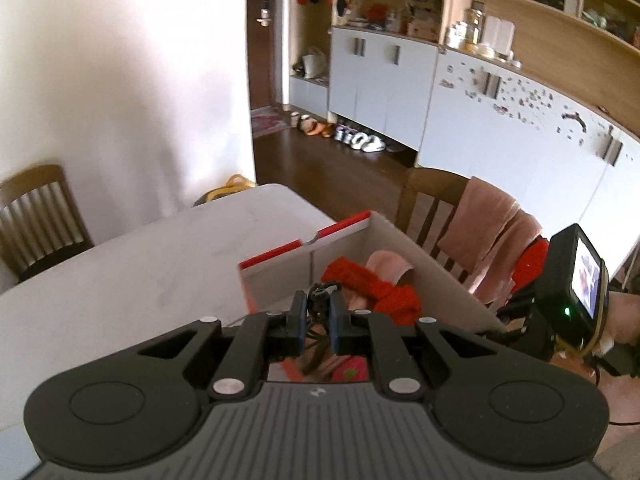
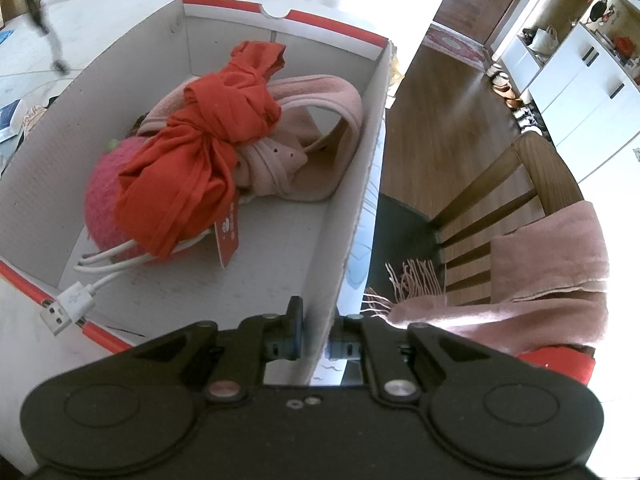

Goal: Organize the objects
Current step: 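Carry the black cable with the left gripper into the box, then open the left gripper to drop the black cable into the box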

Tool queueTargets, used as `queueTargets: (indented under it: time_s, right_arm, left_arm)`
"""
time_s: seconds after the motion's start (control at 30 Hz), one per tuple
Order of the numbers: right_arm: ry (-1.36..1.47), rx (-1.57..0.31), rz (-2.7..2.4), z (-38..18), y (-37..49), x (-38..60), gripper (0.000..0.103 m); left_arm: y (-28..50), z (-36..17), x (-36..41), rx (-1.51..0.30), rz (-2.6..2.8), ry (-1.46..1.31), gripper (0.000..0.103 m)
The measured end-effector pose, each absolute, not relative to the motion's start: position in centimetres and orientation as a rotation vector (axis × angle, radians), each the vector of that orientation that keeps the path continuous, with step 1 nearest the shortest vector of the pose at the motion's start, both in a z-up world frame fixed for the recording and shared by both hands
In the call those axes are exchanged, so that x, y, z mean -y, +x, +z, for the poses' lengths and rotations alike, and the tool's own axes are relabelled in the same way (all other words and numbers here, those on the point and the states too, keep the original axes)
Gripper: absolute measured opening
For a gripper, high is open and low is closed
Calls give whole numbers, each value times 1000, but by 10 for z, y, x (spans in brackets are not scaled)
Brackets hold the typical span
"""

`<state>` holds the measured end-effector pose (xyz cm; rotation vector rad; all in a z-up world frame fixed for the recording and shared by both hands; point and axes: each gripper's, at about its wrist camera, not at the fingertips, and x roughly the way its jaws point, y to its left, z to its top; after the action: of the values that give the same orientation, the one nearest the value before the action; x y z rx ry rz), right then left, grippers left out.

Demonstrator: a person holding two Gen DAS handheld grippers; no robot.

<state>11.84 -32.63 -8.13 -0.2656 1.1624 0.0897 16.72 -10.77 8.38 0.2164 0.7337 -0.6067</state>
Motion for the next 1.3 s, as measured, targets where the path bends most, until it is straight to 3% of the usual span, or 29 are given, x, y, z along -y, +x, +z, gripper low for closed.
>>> queueTargets:
  time_s: [0.3, 0.53, 1.07, 1.17, 1.23, 1.3]
  right_arm:
    - [-265, -1160, 93, -81, 119, 327, 9]
    - [-252, -1158, 98, -81, 119, 329, 8]
    - [-232, -1161, 108, -83, 121, 333, 8]
    - [-232, -1161, 109, -83, 121, 333, 8]
    - [-233, -1161, 109, -83, 121, 334, 8]
    - [-235, -1161, 110, -83, 121, 334, 8]
  left_arm:
    - [203, 66, 162, -758, -638, 274, 10]
    - [232, 21, 186, -871, -619, 249, 10]
    - [246, -30, 193, -1031, -587, 239, 12]
    - [245, -27, 189, -1031, -584, 230, 25]
    - [244, -24, 185, -1025, -583, 214, 41]
    - [243, -18, 180, -1003, -578, 195, 67]
